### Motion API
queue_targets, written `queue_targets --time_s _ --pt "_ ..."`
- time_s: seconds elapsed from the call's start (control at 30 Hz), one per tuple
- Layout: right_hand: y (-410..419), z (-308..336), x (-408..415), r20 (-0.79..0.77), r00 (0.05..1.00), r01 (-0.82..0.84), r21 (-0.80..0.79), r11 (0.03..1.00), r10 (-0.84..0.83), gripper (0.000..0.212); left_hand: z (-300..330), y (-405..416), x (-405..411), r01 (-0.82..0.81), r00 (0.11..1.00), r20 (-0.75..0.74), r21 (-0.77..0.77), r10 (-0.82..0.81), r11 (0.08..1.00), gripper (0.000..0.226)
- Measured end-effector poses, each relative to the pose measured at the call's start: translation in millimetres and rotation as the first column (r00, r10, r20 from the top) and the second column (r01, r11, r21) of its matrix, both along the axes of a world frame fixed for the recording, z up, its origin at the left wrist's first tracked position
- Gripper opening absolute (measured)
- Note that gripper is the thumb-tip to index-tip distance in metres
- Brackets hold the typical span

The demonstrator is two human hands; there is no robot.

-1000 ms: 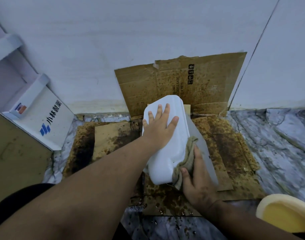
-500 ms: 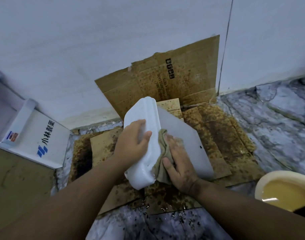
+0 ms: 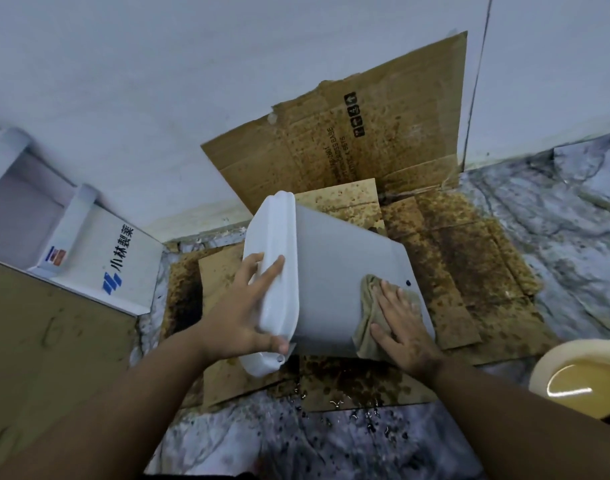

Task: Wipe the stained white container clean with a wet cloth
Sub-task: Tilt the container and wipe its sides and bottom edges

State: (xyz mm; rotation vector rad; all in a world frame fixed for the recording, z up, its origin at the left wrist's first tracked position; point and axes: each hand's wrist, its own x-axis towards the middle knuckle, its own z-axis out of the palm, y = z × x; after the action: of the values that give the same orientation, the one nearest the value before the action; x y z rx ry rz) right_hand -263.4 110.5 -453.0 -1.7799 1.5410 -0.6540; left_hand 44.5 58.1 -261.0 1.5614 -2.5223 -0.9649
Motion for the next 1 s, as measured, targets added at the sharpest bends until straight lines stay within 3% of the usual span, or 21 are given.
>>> queue_targets --time_s 0.17,0.37,0.57,0.77,0.87,1.0 --pt "15 -17 -23 0.019 0.993 0.114 0.102 0.988 -0.117 0.087 0 7 2 0.07 0.997 -0.017 0.016 -0.07 0.997 0.143" --pt "32 -26 -26 0.257 0.862 0.32 0.391 0.863 -0.436 0.068 -1 8 -1 0.136 0.991 -0.008 0.021 -0.136 0.99 0.159" --pt "24 -29 -23 0.258 0.827 0.319 0.516 0.795 -0.5 0.073 -2 6 2 0.149 0.988 0.027 0.044 -0.15 0.988 0.165" --pt "10 -8 -26 0.27 0.792 0.353 0.529 0.772 -0.547 0.073 8 -4 -11 -0.017 0.994 -0.111 0.007 0.018 1.0 0.147" --pt "-1 22 -33 0.257 0.781 0.43 0.439 0.789 -0.569 0.066 23 -15 -18 -0.111 0.982 -0.153 0.005 0.111 0.994 0.136" --pt "-15 75 -55 0.238 0.834 0.396 0.37 0.841 -0.497 0.071 57 -17 -19 -0.189 0.954 -0.229 0.047 0.195 0.981 0.122"
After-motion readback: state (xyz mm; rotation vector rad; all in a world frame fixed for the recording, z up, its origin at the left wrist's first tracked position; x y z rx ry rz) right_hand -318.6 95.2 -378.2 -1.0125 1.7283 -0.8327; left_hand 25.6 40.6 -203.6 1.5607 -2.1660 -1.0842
